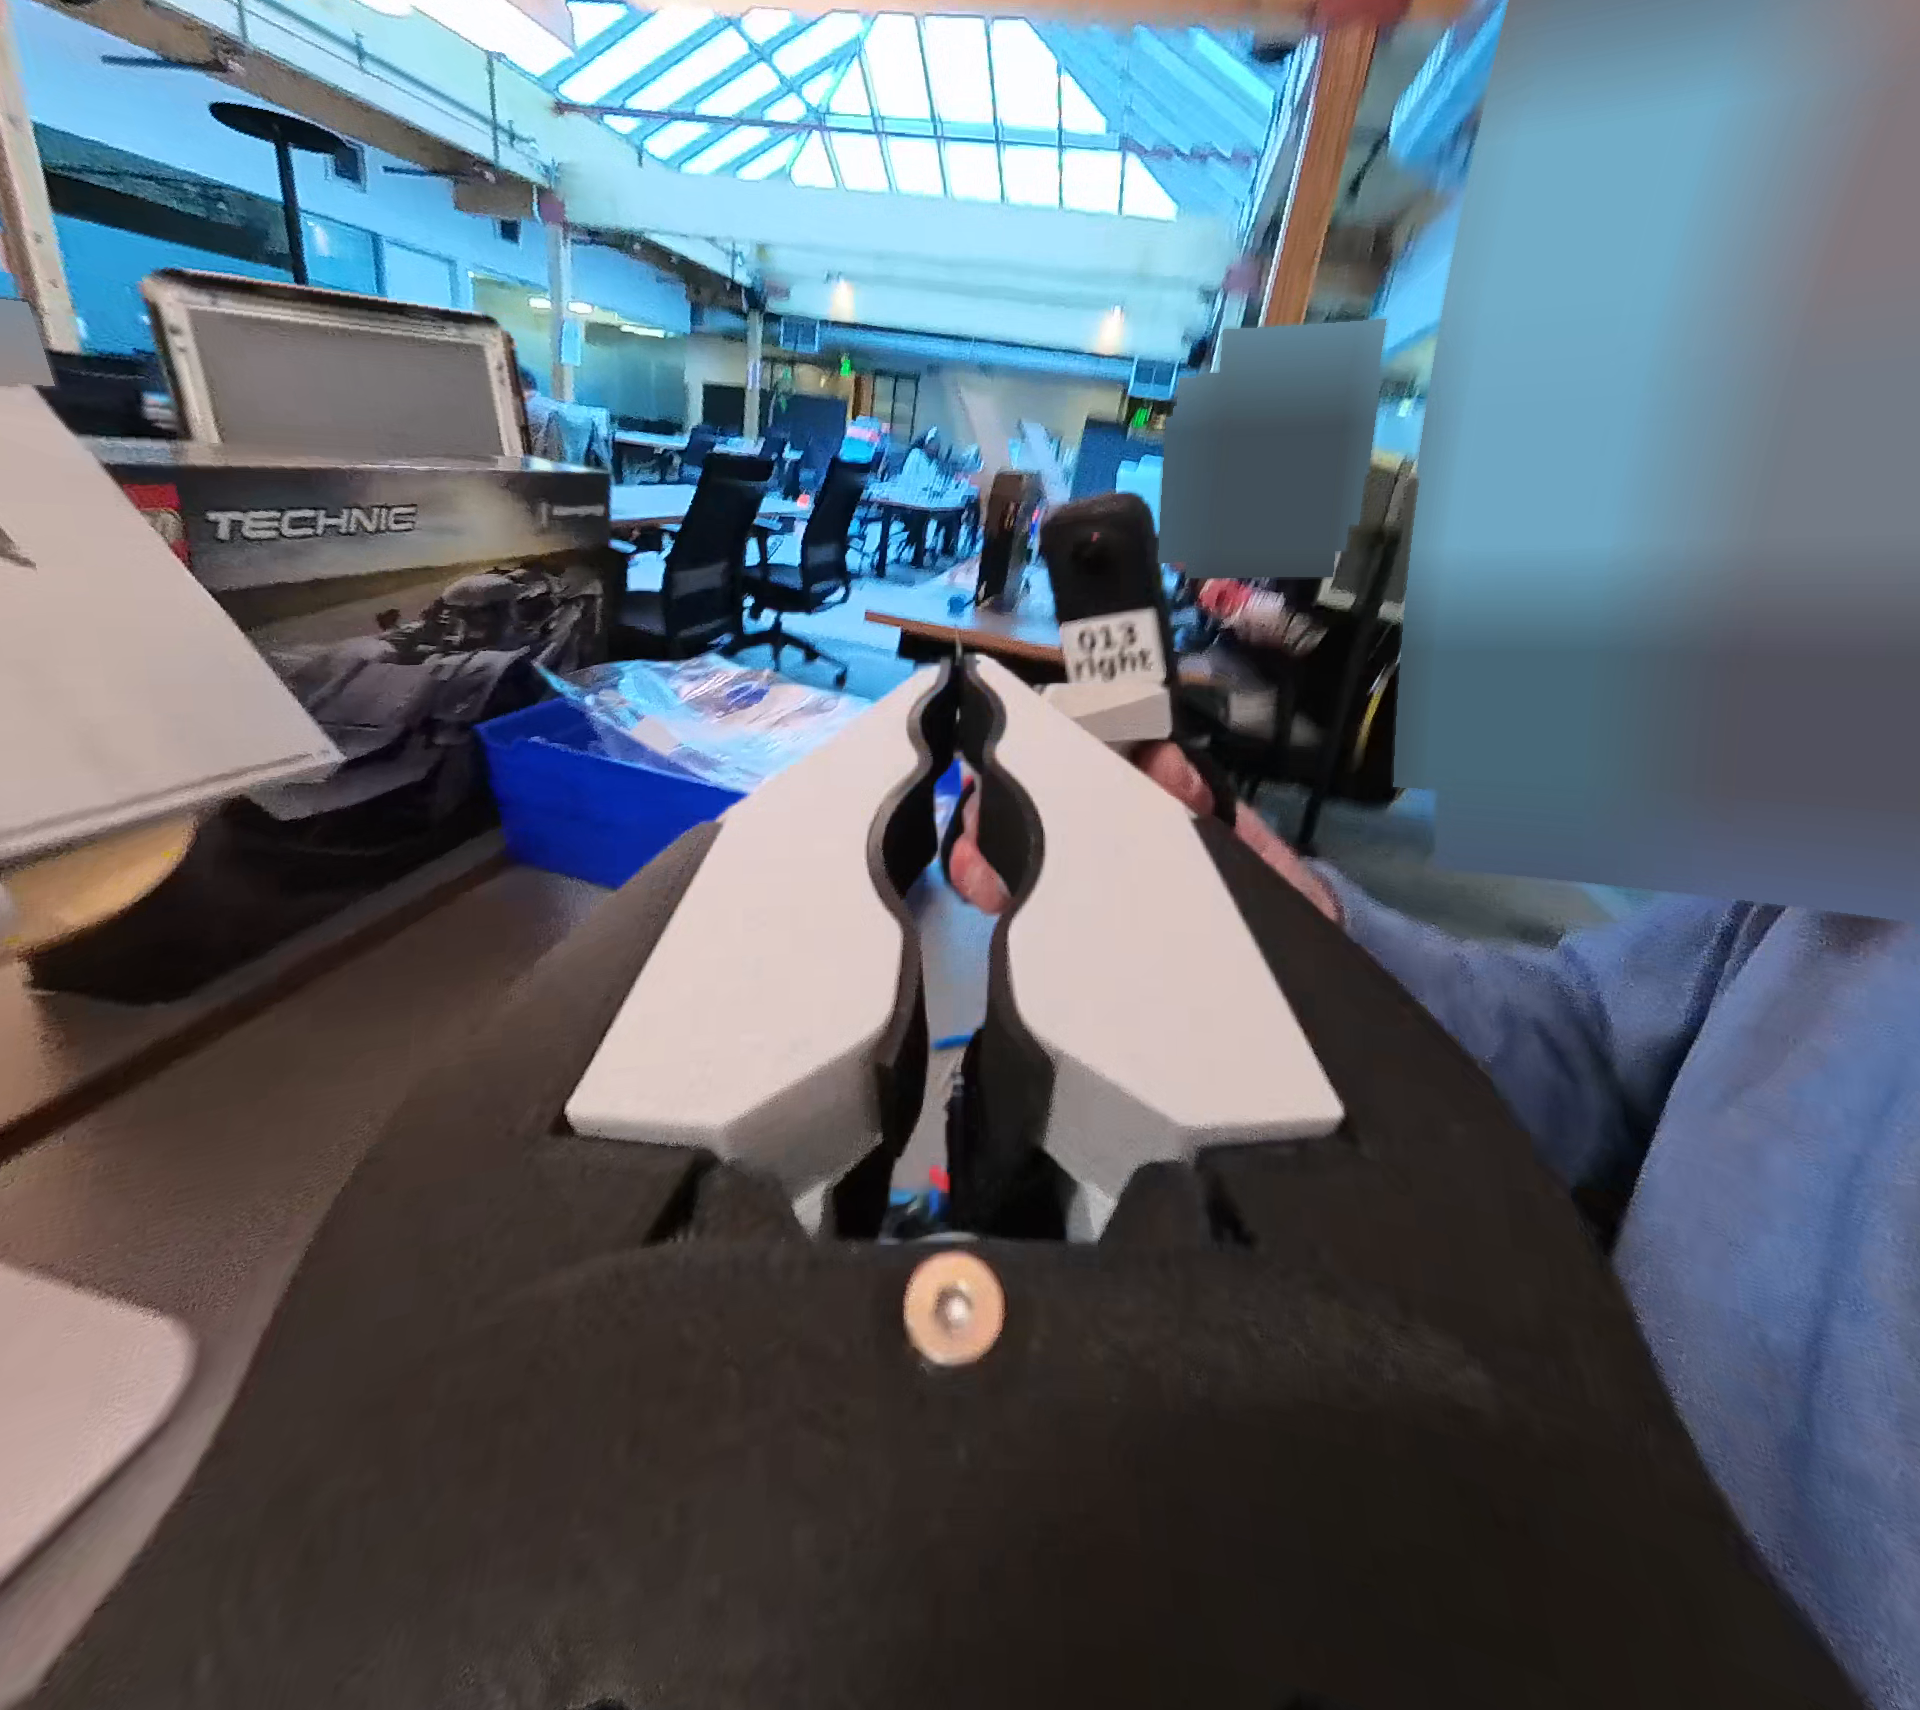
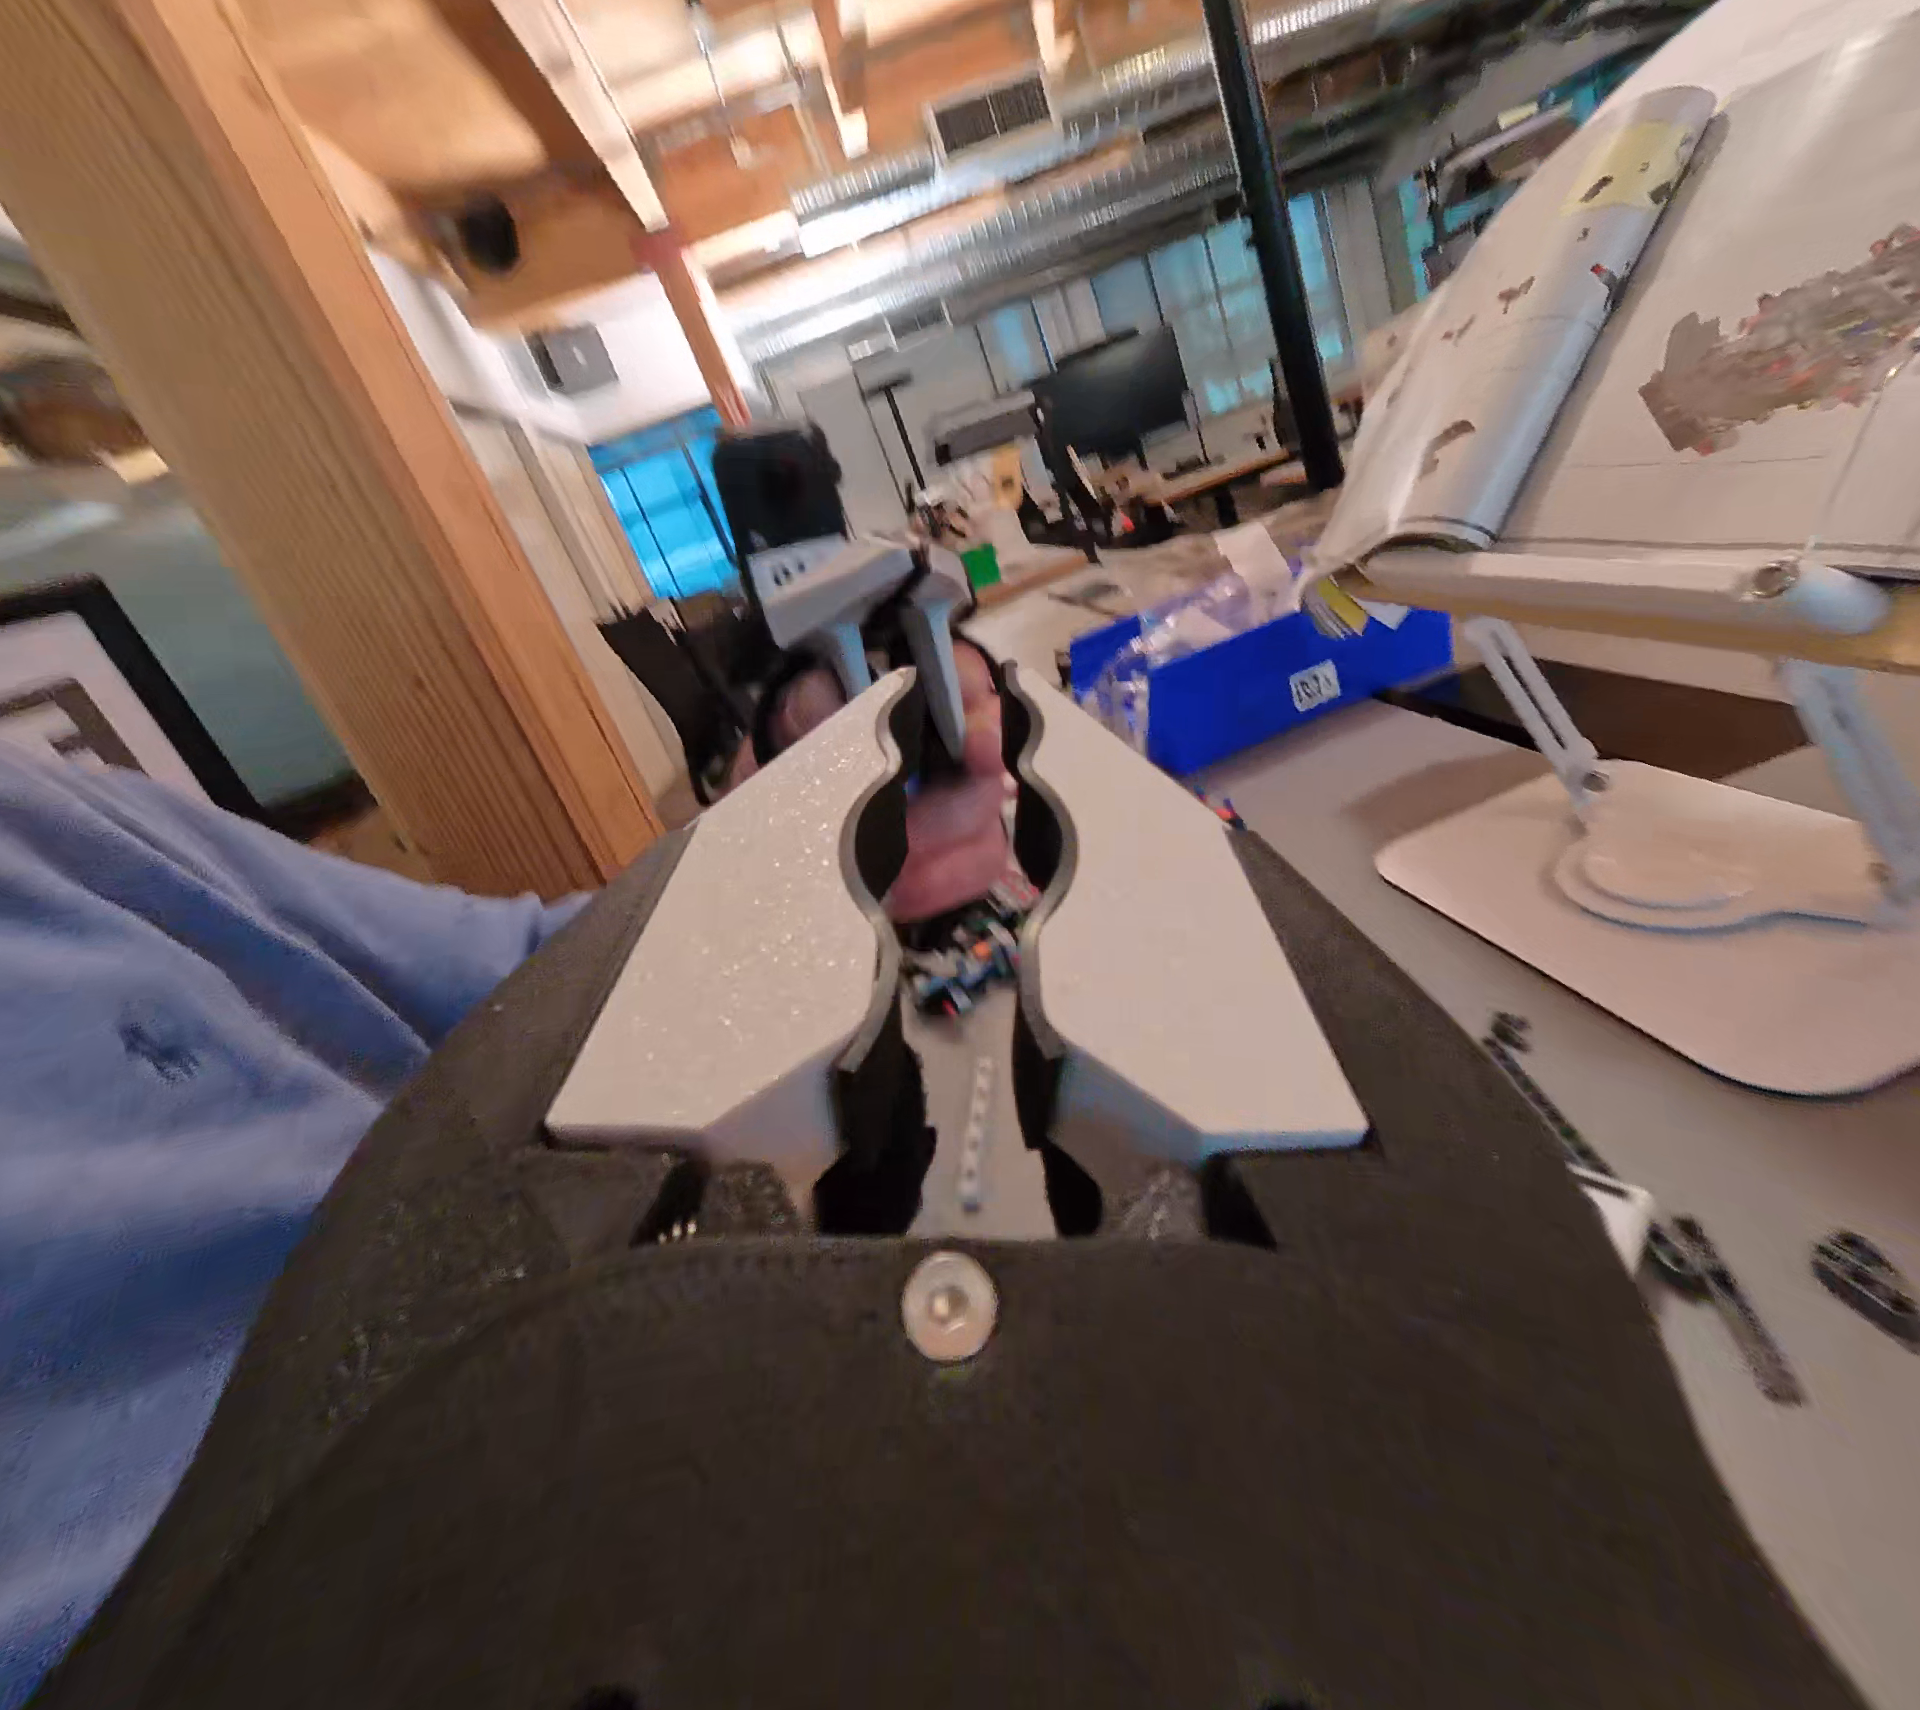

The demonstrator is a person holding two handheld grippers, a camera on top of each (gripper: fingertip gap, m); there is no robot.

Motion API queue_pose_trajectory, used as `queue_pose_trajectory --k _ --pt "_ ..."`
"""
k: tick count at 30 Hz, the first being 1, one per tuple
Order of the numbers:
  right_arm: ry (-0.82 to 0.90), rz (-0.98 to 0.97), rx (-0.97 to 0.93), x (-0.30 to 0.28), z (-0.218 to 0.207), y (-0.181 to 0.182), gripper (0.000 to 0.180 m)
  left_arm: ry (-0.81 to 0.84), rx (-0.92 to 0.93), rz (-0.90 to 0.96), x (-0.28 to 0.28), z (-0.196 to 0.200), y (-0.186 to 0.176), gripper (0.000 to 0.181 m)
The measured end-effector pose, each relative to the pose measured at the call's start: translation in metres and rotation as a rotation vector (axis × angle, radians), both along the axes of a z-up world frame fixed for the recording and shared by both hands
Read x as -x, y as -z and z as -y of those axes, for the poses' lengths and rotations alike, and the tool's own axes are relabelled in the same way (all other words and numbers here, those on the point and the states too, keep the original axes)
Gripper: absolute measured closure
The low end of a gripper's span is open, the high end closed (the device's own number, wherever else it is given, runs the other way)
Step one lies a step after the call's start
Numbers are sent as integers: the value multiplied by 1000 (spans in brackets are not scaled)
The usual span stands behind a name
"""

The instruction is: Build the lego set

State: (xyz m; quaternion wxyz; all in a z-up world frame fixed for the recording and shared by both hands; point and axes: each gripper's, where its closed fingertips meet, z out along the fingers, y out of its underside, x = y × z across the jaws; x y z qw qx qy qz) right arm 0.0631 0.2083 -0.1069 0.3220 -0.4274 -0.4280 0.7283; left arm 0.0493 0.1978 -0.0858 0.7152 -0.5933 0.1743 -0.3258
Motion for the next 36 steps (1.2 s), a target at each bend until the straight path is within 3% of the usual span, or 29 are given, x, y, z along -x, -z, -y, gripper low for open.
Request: queue_pose_trajectory --k 6,36 --pt "-26 -73 87 4 1 -12 169 19 -12 215 -1 -5 -5 181" --pt "-77 -159 171 8 2 -20 180 25 -33 244 -16 -13 0 181"
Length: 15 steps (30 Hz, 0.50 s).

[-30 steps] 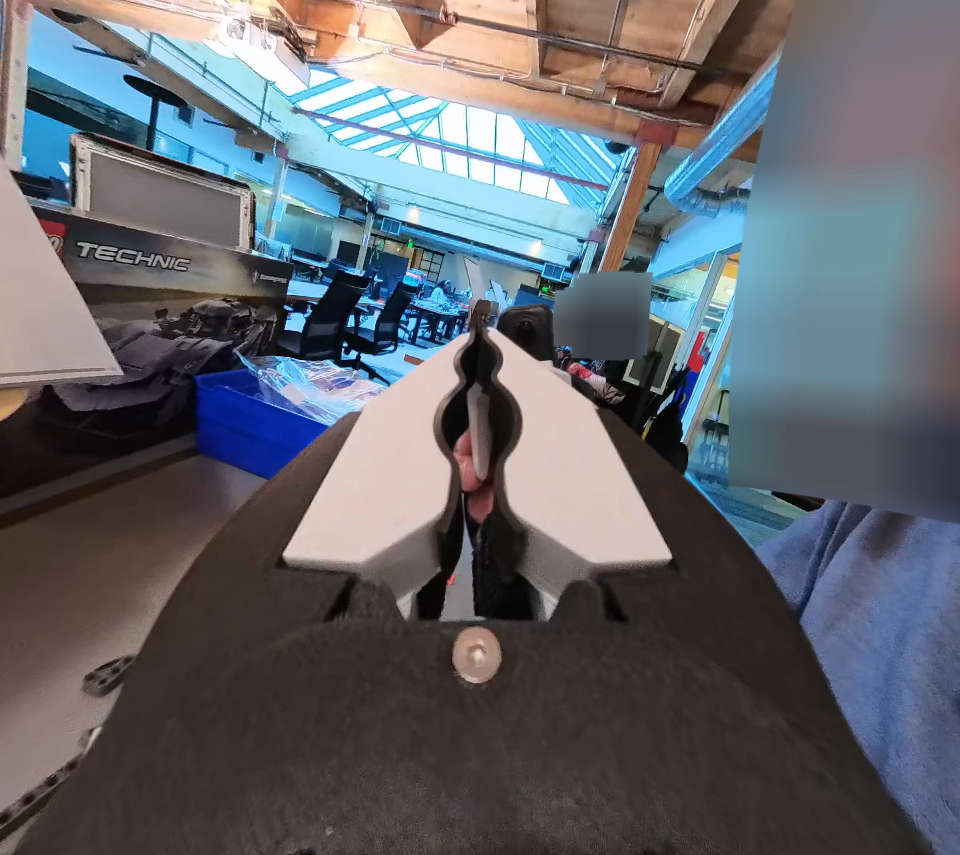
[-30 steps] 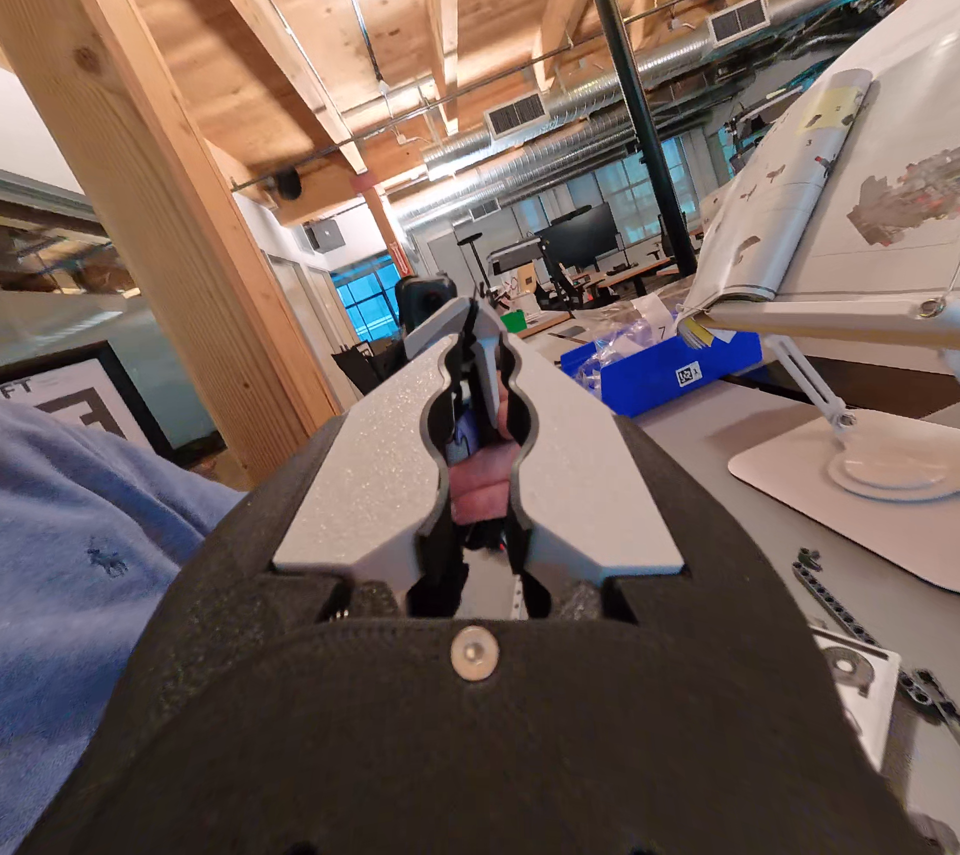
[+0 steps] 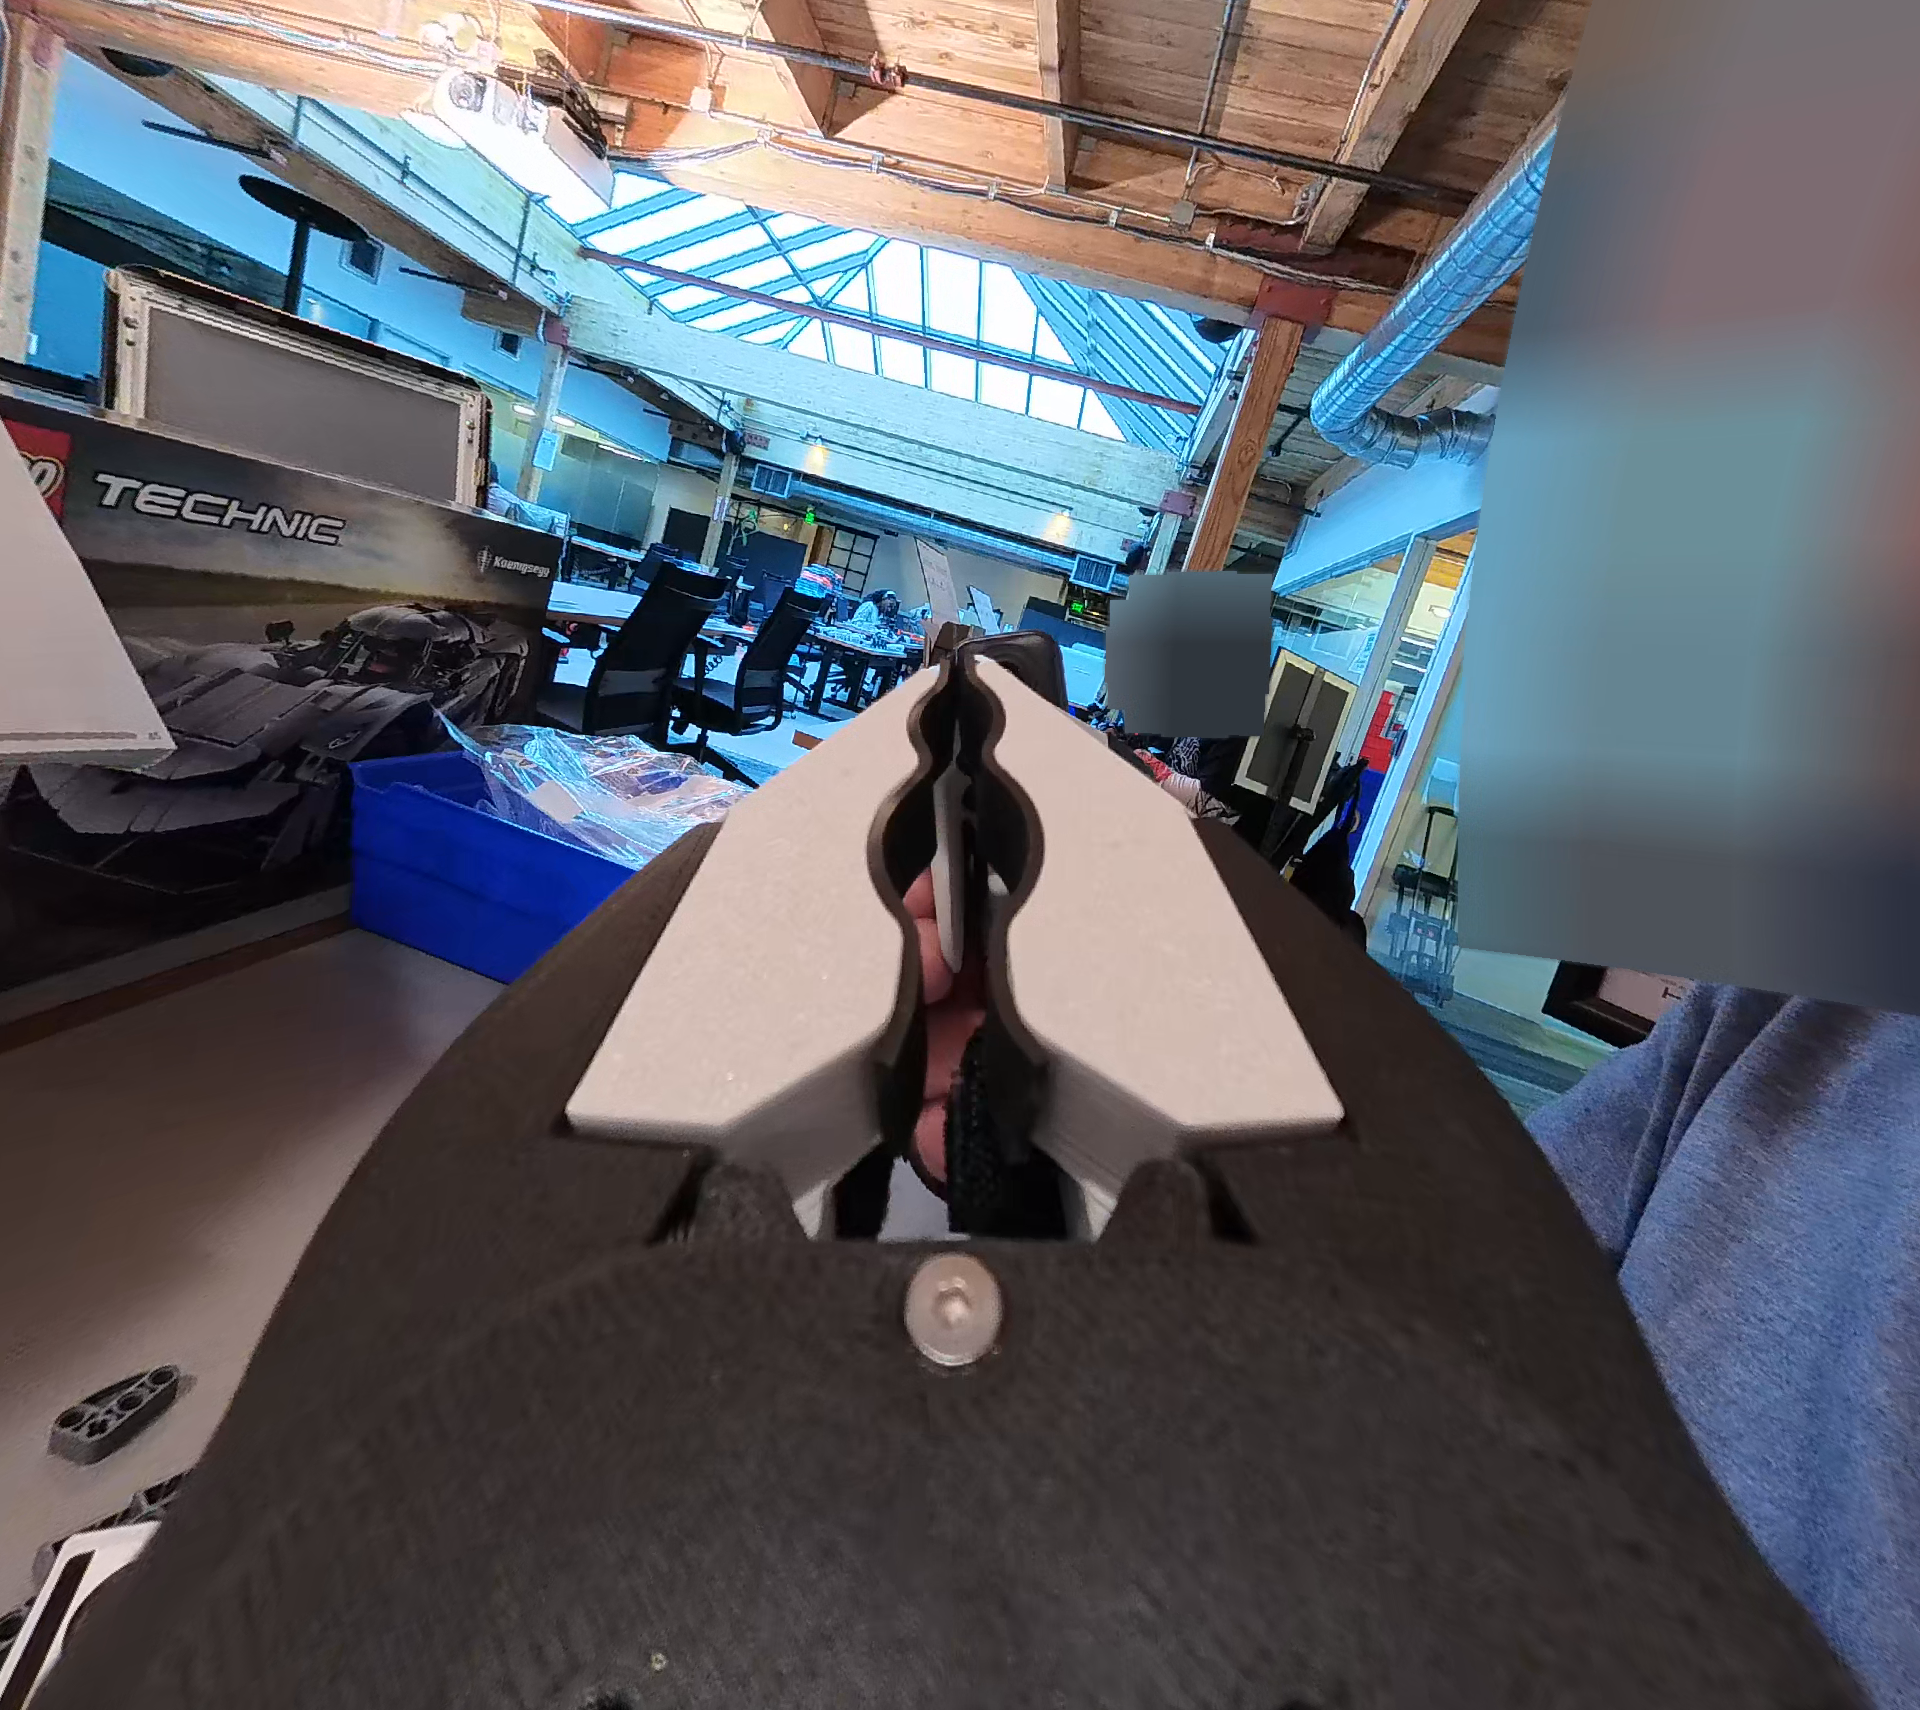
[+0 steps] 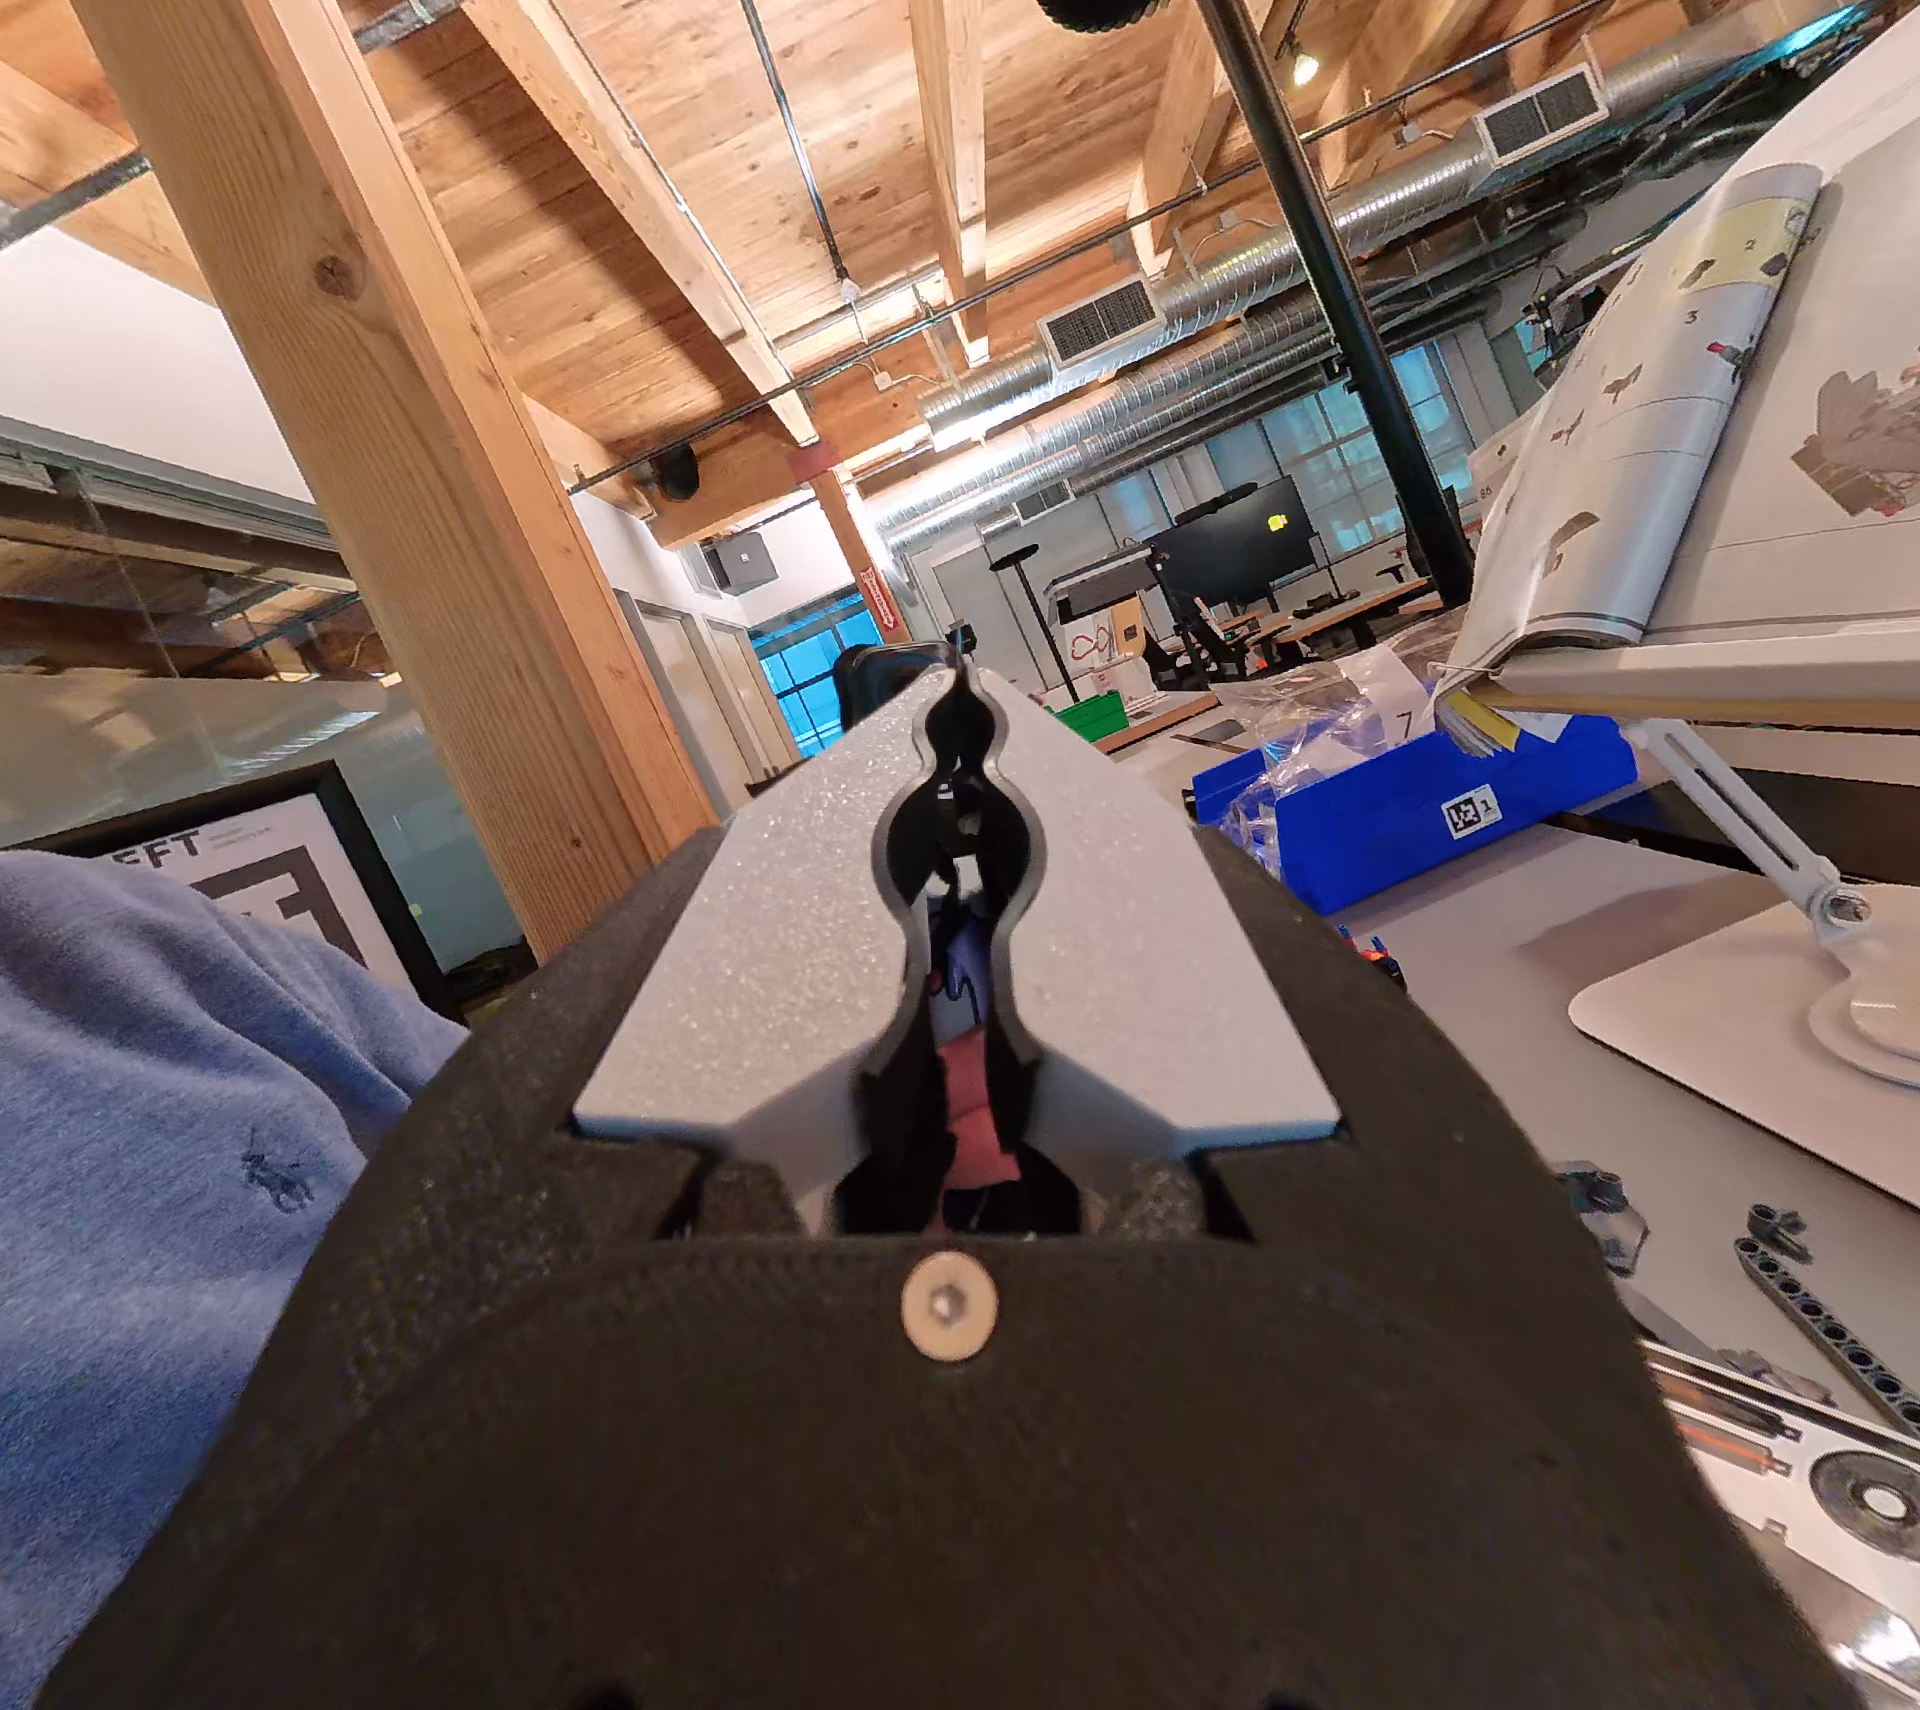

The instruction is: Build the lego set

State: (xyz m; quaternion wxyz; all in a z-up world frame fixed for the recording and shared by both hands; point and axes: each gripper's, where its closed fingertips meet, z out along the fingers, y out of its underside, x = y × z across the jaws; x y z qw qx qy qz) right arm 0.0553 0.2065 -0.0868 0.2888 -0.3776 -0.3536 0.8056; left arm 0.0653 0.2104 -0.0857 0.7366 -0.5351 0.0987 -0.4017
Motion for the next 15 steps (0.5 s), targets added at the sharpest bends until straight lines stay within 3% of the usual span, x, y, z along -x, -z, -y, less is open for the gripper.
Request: queue_pose_trajectory --k 15 --pt "110 1 -127 -1 7 -10 180 -159 -58 -126 0 6 -8 180"
